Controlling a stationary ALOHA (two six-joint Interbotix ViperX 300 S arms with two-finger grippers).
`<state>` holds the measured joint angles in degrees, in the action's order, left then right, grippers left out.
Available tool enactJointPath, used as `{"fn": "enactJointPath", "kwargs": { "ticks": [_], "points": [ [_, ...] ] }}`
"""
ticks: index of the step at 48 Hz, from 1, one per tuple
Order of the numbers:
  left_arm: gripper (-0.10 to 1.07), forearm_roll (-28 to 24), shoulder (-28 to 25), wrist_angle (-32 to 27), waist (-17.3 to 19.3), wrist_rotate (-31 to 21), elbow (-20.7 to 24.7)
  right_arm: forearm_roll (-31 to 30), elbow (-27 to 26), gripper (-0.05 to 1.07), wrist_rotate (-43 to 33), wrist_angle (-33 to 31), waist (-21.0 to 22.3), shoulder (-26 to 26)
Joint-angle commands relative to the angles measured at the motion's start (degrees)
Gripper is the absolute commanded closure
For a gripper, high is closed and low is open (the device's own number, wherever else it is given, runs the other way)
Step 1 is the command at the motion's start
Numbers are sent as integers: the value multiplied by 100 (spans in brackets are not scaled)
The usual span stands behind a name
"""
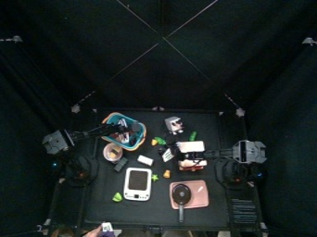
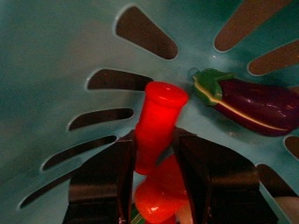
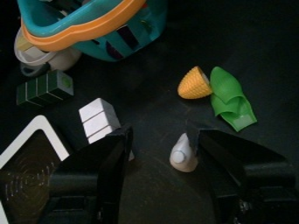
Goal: Grab ketchup
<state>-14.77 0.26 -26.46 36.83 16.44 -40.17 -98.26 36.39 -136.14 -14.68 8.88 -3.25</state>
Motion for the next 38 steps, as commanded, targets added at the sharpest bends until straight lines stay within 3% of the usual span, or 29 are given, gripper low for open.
{"fn": "enactJointPath", "kwargs": {
  "ticks": [1,38],
  "points": [
    [34,9,334,-35,-62,-9,44,-9,-132,16,9,-9,35,114],
    [34,202,1204,26,-290,-26,-105,-202,-158,16,18,0,97,281]
  ]
}}
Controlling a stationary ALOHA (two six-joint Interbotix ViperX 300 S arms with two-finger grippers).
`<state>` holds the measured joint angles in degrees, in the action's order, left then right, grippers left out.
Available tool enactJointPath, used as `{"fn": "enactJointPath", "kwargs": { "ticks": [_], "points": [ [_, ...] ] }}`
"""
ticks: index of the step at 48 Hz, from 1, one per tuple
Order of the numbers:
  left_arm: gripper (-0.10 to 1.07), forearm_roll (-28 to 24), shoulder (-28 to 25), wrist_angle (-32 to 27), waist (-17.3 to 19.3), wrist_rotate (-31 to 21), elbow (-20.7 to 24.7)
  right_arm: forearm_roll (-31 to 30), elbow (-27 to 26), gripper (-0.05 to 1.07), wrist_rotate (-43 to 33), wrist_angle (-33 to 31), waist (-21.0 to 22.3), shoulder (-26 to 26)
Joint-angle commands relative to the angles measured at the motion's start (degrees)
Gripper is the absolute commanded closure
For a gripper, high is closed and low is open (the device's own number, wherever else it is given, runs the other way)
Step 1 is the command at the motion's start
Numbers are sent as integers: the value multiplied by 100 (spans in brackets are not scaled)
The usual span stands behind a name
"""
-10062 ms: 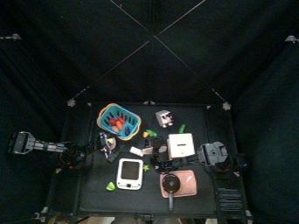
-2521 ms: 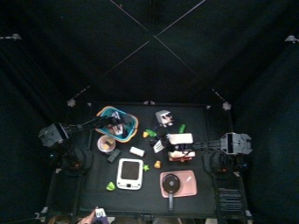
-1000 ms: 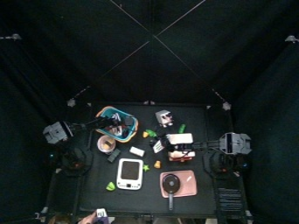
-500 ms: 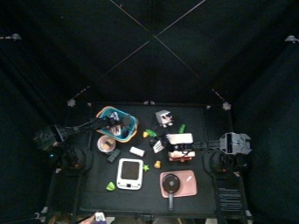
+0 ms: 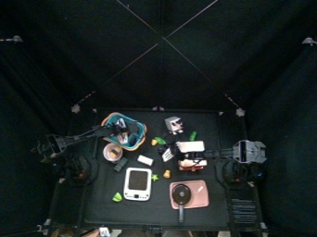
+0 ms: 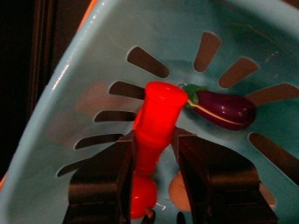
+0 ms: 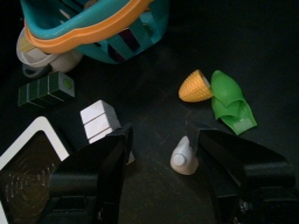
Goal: Grab ketchup
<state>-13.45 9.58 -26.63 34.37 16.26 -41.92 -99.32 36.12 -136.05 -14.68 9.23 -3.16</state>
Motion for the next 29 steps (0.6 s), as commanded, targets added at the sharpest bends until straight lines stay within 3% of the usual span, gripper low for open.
{"fn": "enactJointPath", "kwargs": {
  "ticks": [1,8,18,29],
  "points": [
    [34,97,316,44,-62,-9,62,-114,-123,16,9,0,62,299],
    [34,264,721,44,-255,-9,0,-193,-97,16,9,0,62,457],
    [34,290,1424,457,-870,-9,-220,-466,-123,16,0,44,62,721],
    [34,624,1811,2021,-1600,0,-677,-870,-123,16,0,264,9,1151]
  ]
}}
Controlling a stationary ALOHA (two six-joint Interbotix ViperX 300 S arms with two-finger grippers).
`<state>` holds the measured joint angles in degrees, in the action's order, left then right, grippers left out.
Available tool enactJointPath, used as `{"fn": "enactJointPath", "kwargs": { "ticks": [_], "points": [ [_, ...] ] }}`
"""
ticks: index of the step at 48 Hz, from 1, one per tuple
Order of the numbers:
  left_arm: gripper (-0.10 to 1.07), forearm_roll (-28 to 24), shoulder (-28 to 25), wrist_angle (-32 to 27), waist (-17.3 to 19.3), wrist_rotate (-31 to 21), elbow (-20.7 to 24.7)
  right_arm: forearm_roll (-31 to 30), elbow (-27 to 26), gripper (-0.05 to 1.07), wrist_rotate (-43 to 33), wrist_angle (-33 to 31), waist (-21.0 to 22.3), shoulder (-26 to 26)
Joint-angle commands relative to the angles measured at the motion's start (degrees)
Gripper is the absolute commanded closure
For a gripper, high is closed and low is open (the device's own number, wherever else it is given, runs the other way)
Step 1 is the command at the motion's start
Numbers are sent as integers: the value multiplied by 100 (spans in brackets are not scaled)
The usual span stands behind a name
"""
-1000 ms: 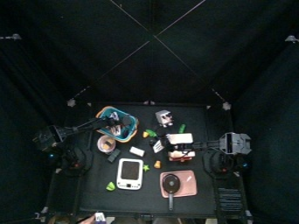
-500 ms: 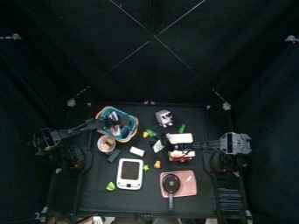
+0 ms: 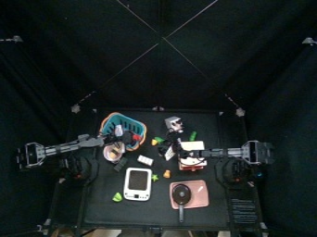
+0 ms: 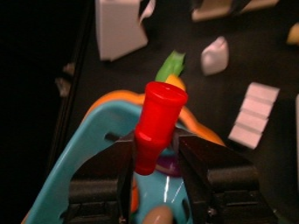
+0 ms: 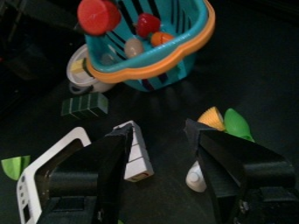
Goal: Grab ketchup
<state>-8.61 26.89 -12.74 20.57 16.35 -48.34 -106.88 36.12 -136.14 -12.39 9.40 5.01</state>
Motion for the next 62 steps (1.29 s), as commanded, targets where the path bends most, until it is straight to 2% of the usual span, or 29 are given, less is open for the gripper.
{"fn": "enactJointPath", "kwargs": {
  "ticks": [1,10,16,26,34,42,52,62],
  "points": [
    [34,185,79,765,-264,-9,-70,-141,-132,16,9,44,-18,360],
    [34,668,0,1881,-642,0,-281,-413,-149,16,-9,53,-220,668],
    [34,932,-246,2628,-853,26,-325,-422,-132,16,-35,-70,-290,844],
    [34,976,-782,3674,-879,26,-281,-650,-97,16,9,-861,-650,967],
    [34,1046,-1063,4017,-879,9,-246,-1063,-35,16,0,-1072,-984,1002],
    [34,1468,-1441,4315,-932,26,-97,-1266,70,16,9,-1151,-1090,940],
    [34,1389,-1749,4465,-993,35,44,-1195,176,16,9,-1512,-1055,932],
    [34,1336,-1731,4579,-1143,35,79,-1002,220,15,0,-1731,-1037,923]
  ]
}}
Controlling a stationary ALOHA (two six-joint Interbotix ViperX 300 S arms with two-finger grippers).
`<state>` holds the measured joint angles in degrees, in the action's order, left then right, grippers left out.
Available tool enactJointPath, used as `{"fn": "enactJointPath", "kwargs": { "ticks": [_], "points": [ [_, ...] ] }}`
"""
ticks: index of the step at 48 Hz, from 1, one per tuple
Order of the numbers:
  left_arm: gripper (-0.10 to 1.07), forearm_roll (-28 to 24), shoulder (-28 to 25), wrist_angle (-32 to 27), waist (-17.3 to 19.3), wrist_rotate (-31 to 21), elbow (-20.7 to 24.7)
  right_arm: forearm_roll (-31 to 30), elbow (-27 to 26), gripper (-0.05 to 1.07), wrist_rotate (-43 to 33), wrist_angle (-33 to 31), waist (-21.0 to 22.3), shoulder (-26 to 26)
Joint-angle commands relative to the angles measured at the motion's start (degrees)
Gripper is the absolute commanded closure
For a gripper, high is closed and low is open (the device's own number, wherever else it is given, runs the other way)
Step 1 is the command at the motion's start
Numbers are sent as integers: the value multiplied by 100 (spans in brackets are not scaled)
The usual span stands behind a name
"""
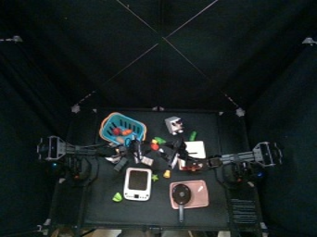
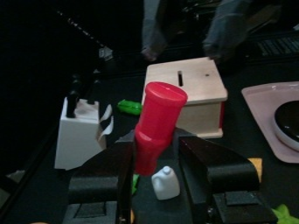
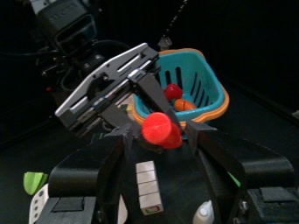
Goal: Grab ketchup
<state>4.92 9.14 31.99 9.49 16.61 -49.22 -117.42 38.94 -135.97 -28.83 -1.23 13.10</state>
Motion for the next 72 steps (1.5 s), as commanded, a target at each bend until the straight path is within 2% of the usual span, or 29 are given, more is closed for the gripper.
{"fn": "enactJointPath", "kwargs": {
  "ticks": [1,18,44,51,64,72],
  "points": [
    [34,-9,44,123,-35,9,167,70,-62,15,-18,-88,26,114],
    [34,44,9,308,-53,0,167,88,-211,15,-9,-97,-18,-149],
    [34,53,-18,352,-132,0,167,-9,-633,17,0,-53,149,-686],
    [34,53,-18,404,-141,0,167,0,-650,21,-9,-62,158,-729],
    [34,53,-26,439,-167,-9,141,123,-659,35,-18,-88,158,-721],
    [27,141,-18,431,-167,-9,114,149,-659,37,-9,-123,158,-712]
  ]
}}
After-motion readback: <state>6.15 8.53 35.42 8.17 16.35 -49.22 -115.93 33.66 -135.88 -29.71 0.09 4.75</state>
